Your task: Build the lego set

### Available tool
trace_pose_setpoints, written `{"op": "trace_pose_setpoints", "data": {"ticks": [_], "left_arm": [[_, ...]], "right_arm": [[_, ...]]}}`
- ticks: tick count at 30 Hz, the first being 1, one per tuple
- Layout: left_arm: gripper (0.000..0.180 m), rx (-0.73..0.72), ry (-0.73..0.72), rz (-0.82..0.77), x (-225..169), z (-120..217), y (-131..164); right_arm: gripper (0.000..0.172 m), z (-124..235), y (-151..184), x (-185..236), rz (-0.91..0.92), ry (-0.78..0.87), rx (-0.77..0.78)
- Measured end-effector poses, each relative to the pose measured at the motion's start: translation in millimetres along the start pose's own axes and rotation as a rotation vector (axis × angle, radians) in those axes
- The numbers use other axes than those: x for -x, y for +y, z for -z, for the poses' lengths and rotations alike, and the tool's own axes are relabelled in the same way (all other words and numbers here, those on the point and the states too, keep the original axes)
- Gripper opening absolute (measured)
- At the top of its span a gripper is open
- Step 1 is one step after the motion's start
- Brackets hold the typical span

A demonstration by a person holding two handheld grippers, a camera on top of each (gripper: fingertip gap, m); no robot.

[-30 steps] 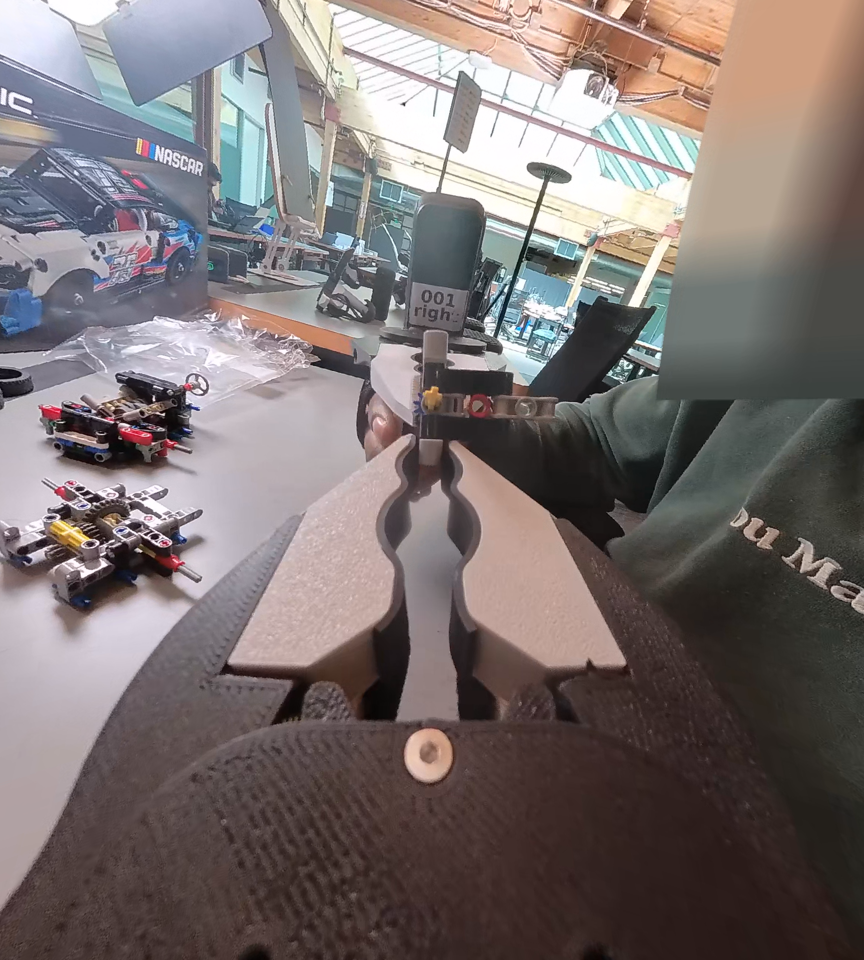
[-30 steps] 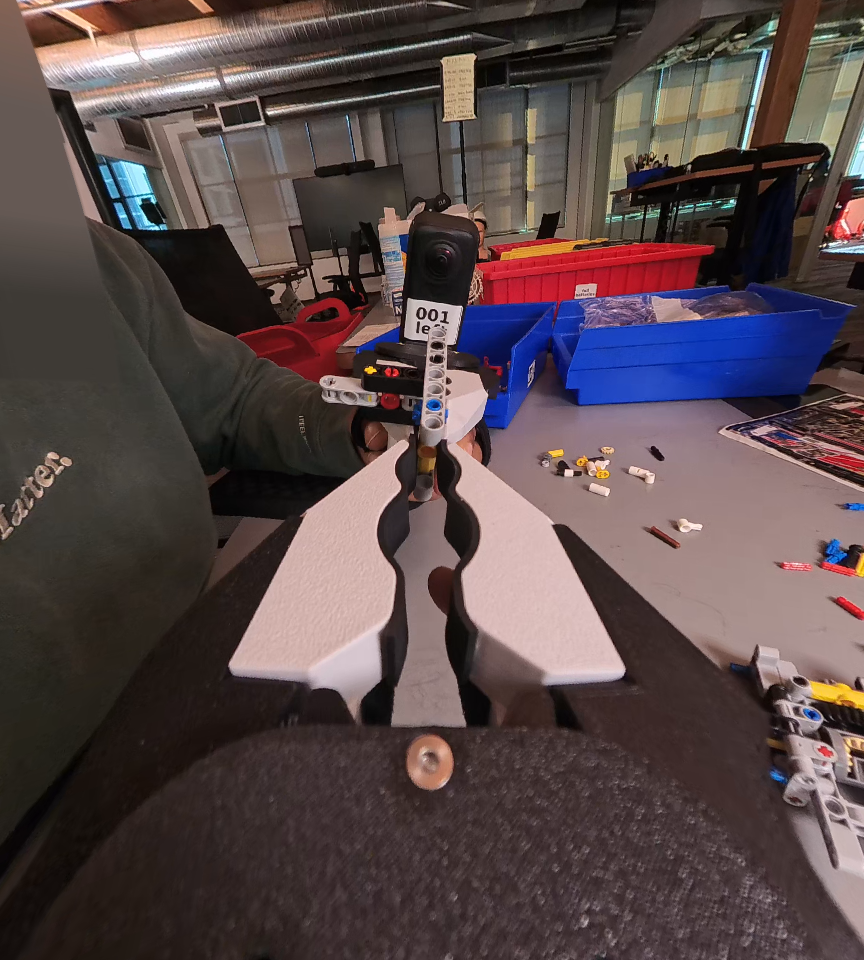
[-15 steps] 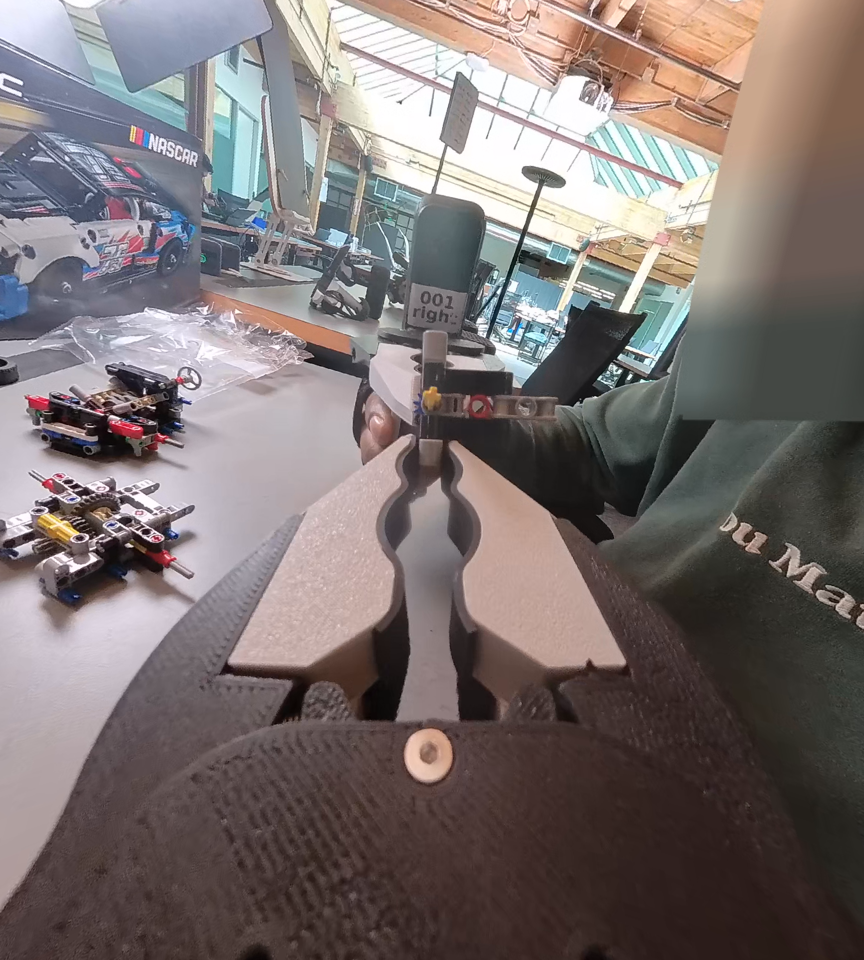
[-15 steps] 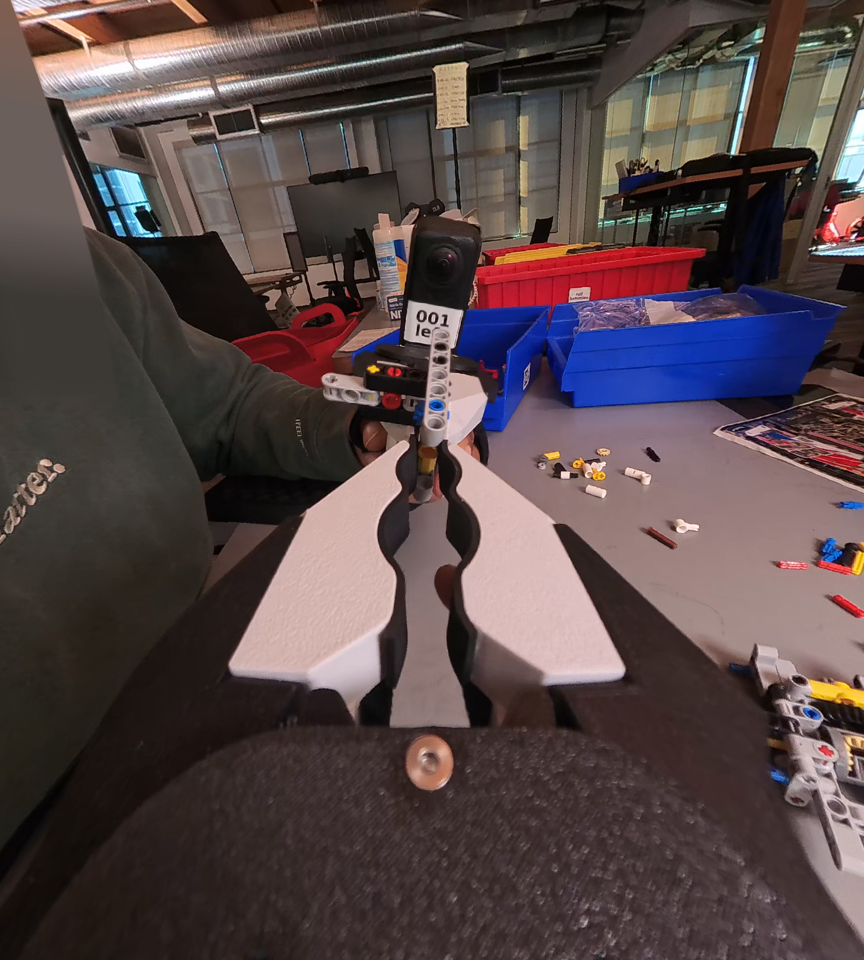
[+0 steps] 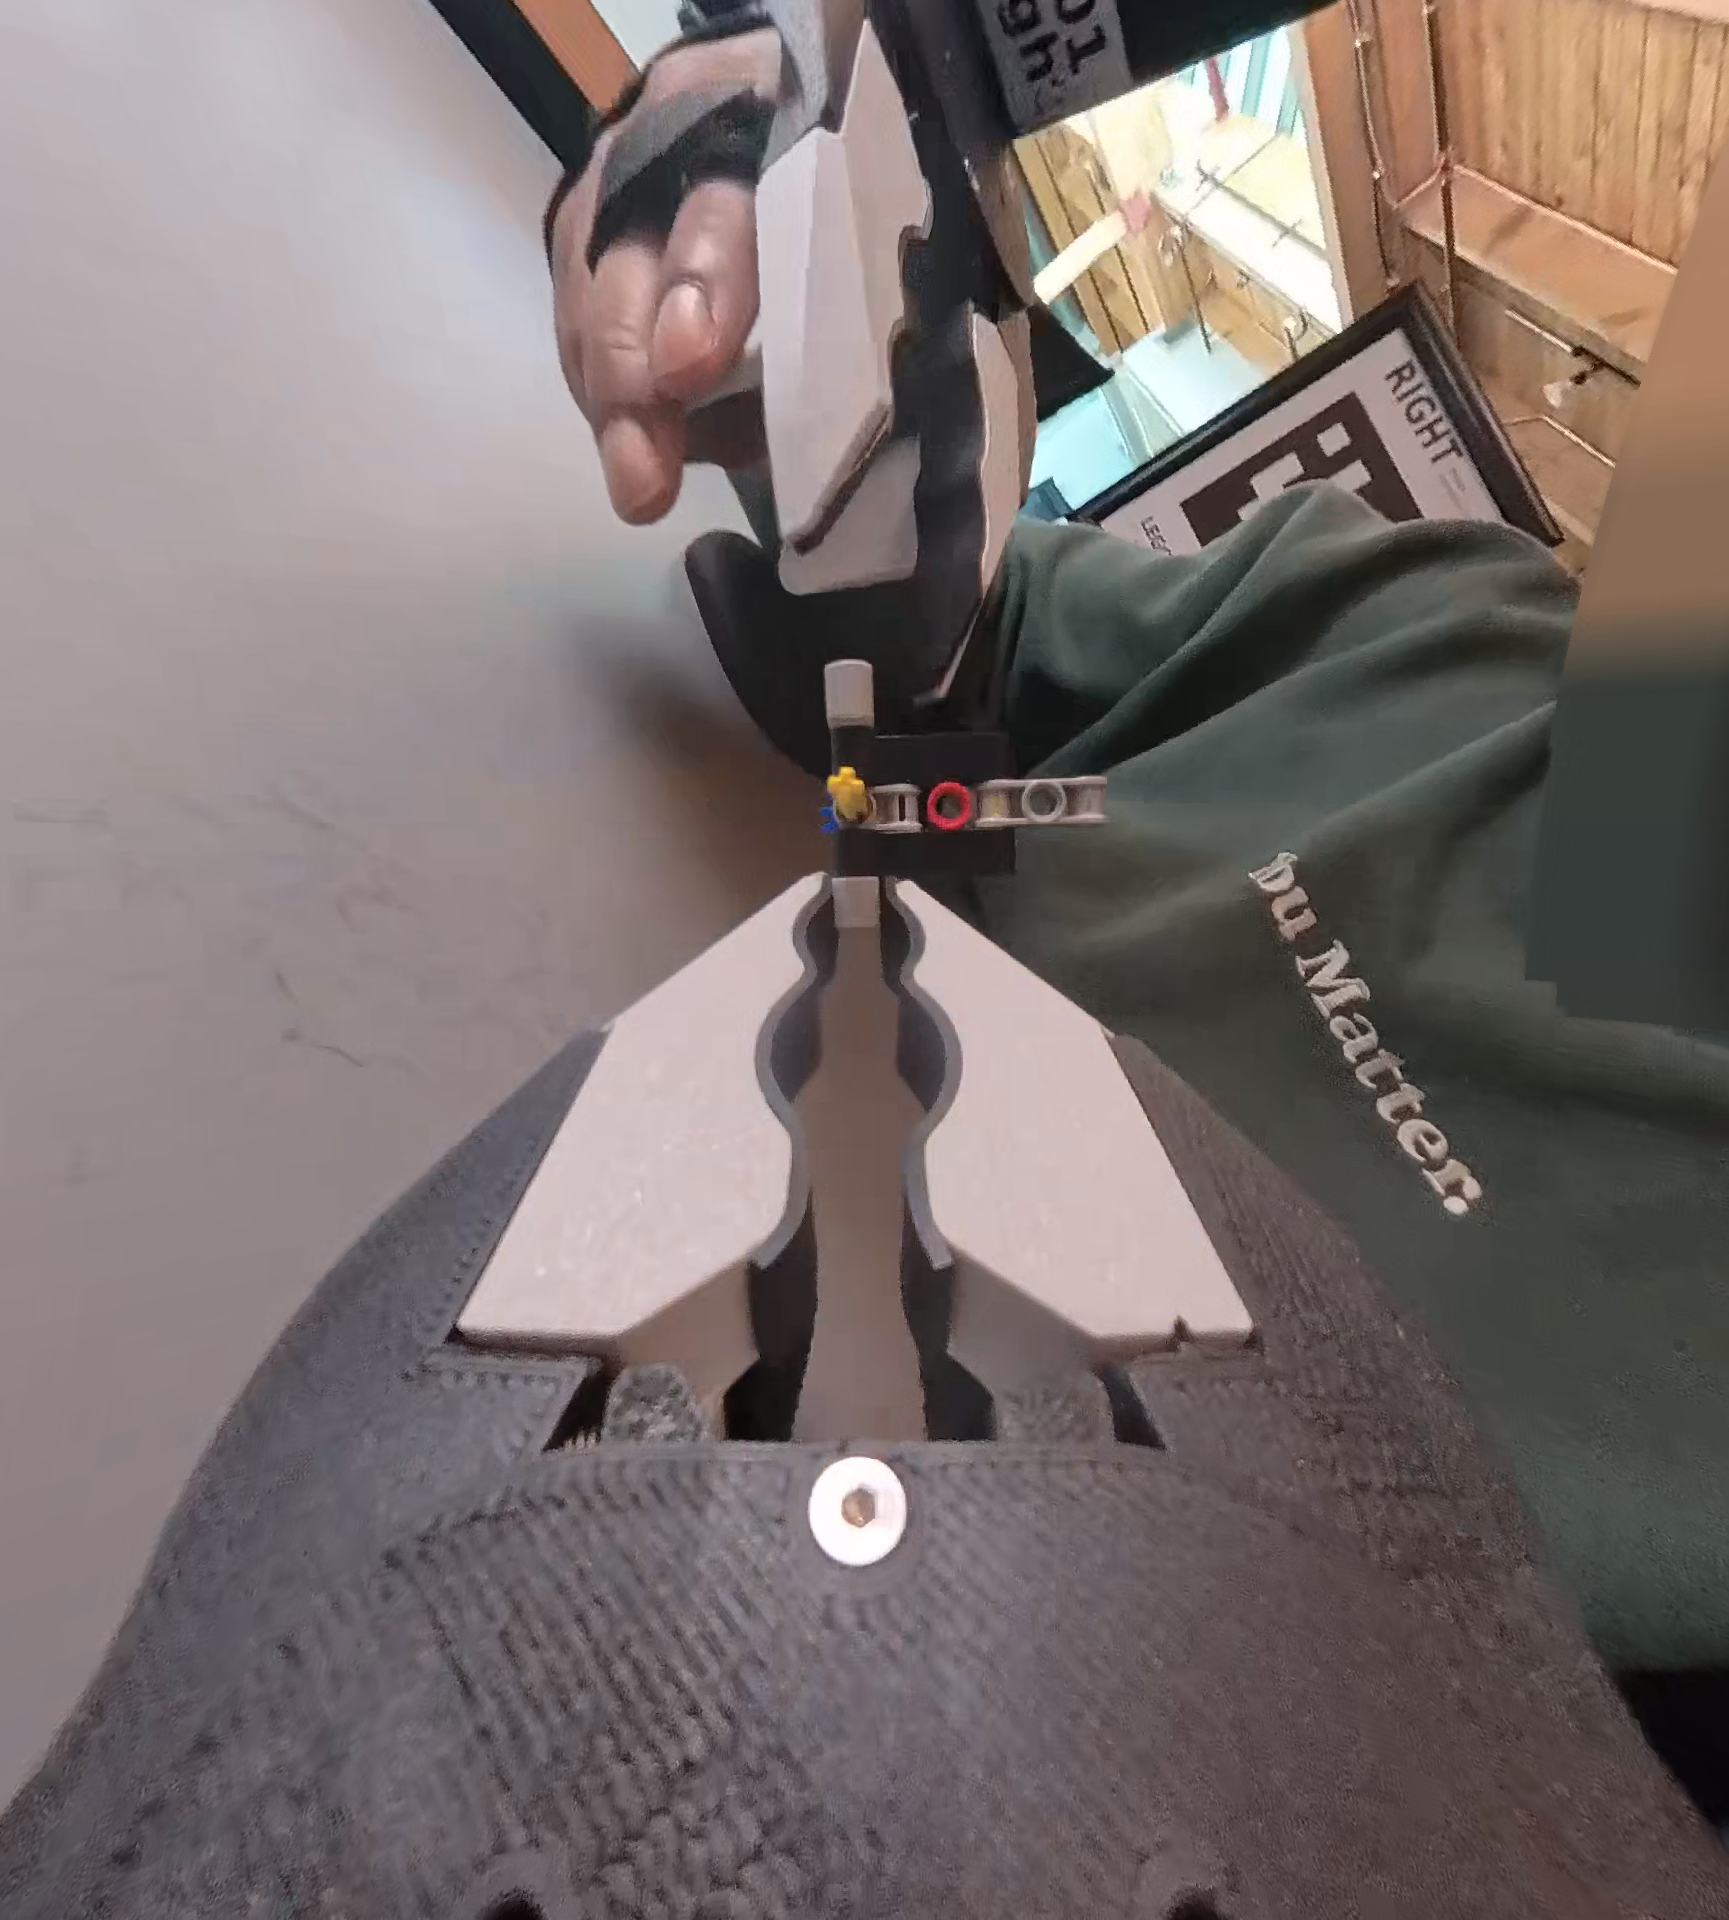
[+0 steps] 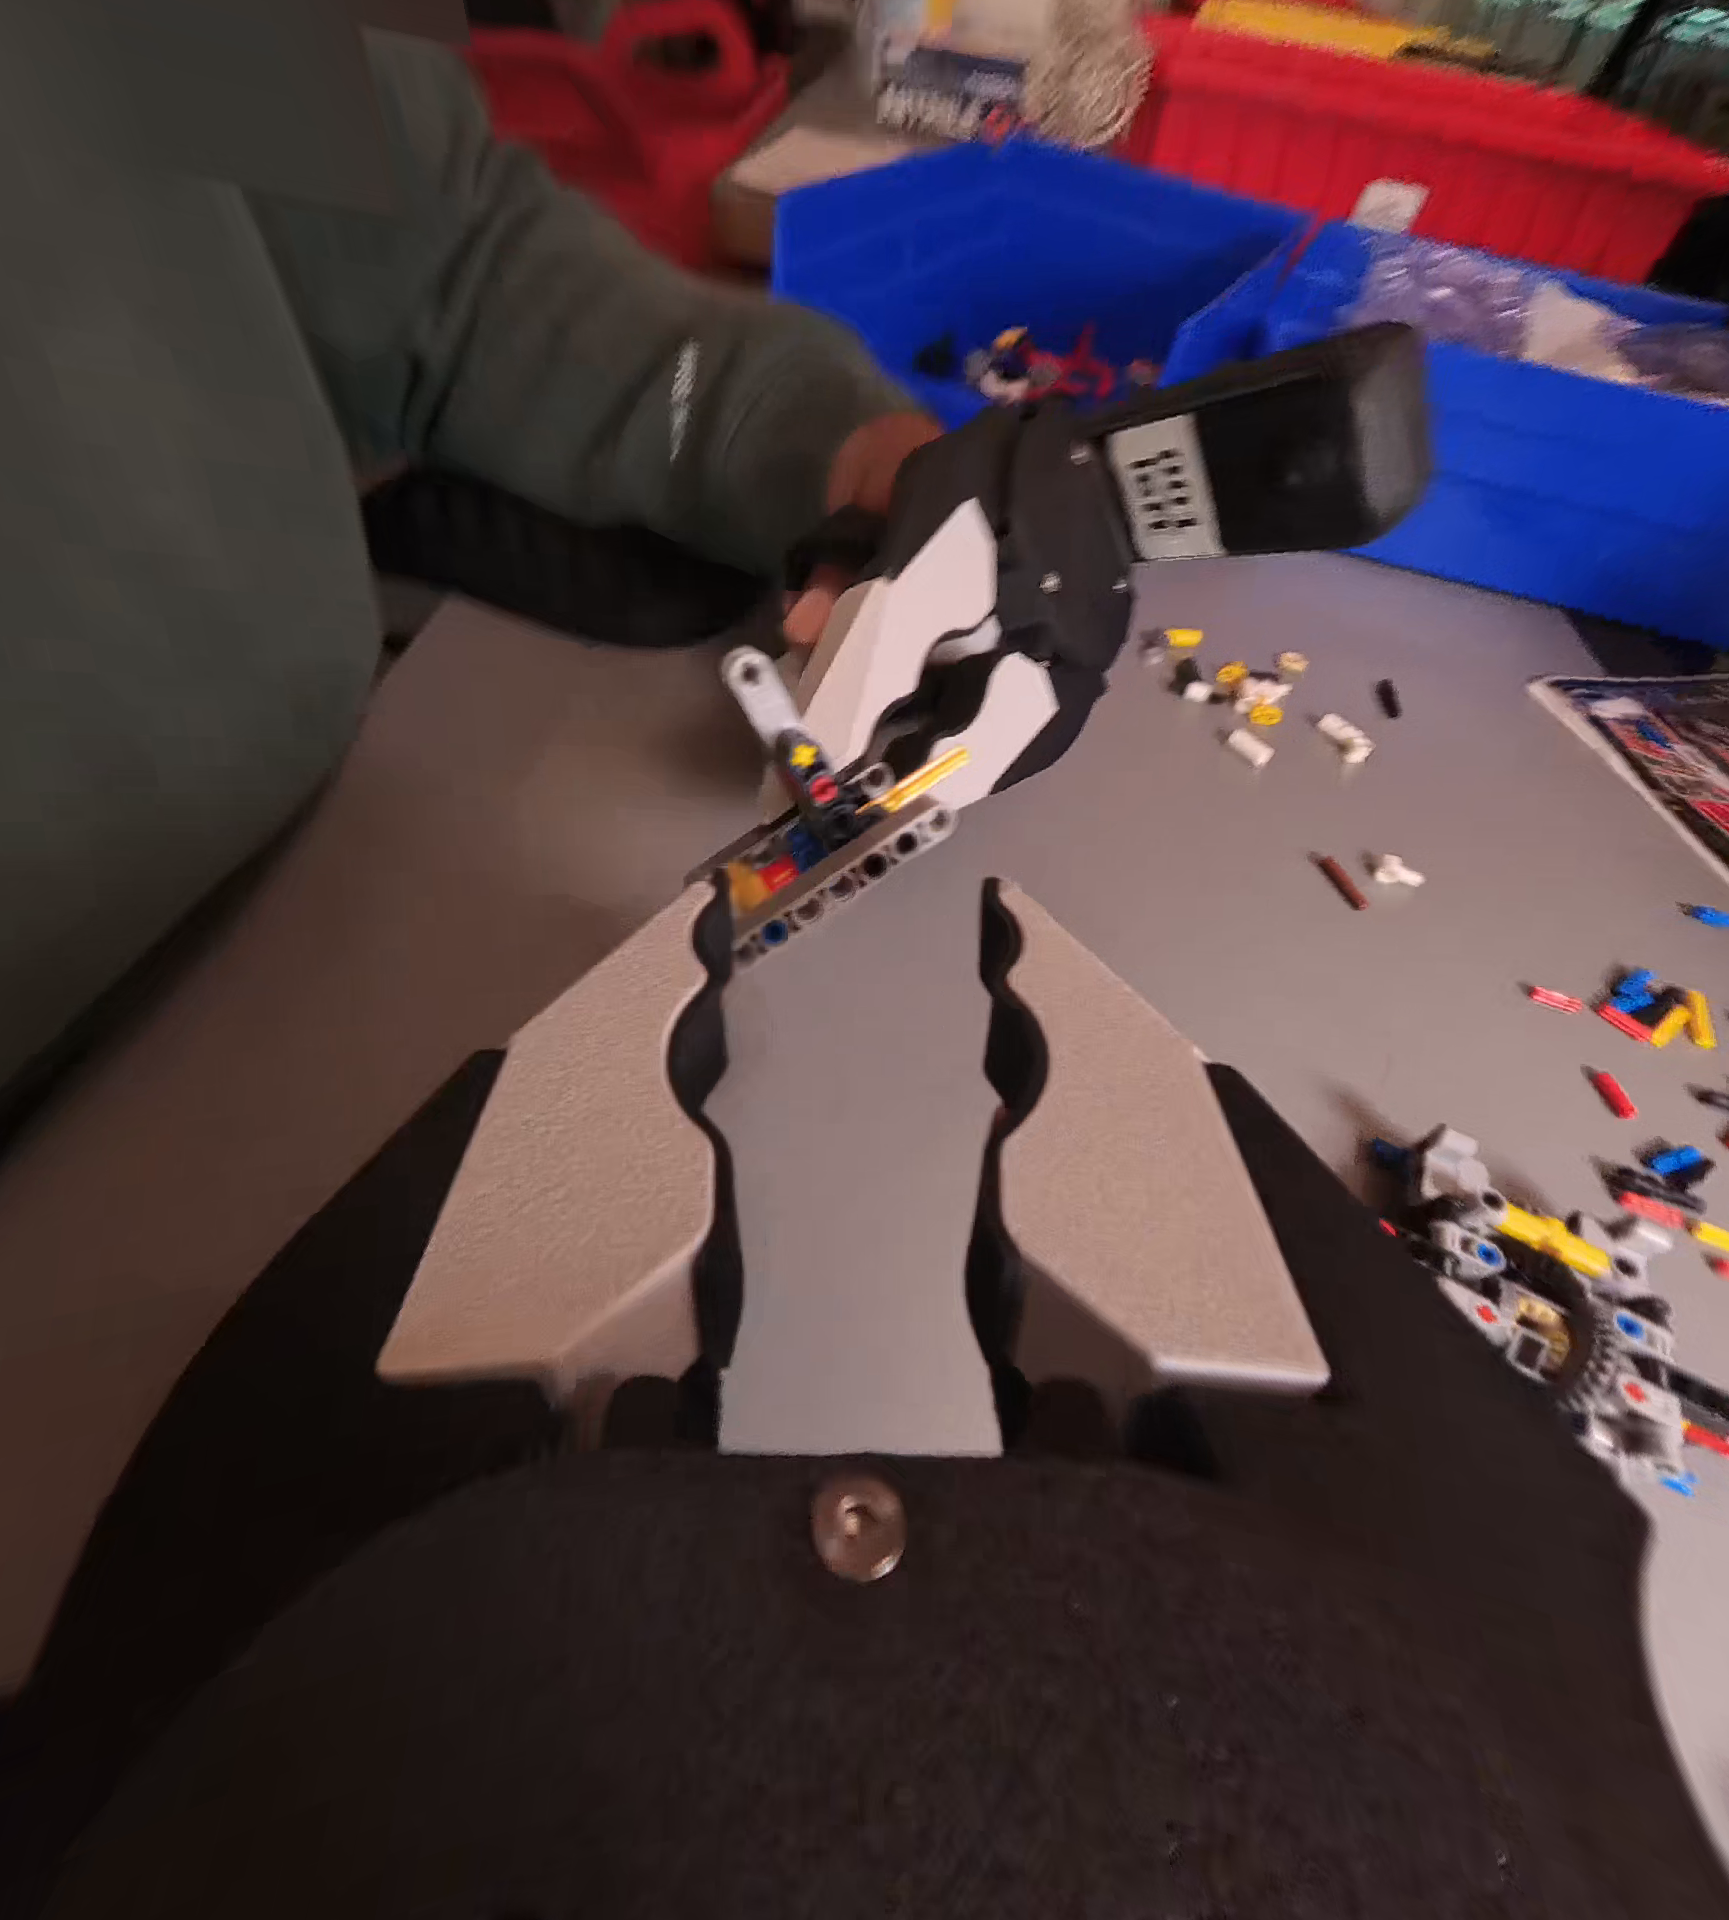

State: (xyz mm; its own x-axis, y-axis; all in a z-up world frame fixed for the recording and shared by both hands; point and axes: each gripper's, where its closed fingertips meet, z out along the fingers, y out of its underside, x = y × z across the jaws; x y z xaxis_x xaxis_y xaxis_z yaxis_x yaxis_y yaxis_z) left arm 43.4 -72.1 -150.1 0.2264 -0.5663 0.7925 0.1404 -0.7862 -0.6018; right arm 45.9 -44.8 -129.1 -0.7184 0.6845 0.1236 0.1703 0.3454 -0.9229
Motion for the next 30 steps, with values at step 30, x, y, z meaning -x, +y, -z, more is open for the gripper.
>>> {"op": "trace_pose_setpoints", "data": {"ticks": [30], "left_arm": [[0.006,0.173,0.176,0.06,-21,-5,29]], "right_arm": [[0.075,-49,2,40,0.22,-0.05,0.072]]}}
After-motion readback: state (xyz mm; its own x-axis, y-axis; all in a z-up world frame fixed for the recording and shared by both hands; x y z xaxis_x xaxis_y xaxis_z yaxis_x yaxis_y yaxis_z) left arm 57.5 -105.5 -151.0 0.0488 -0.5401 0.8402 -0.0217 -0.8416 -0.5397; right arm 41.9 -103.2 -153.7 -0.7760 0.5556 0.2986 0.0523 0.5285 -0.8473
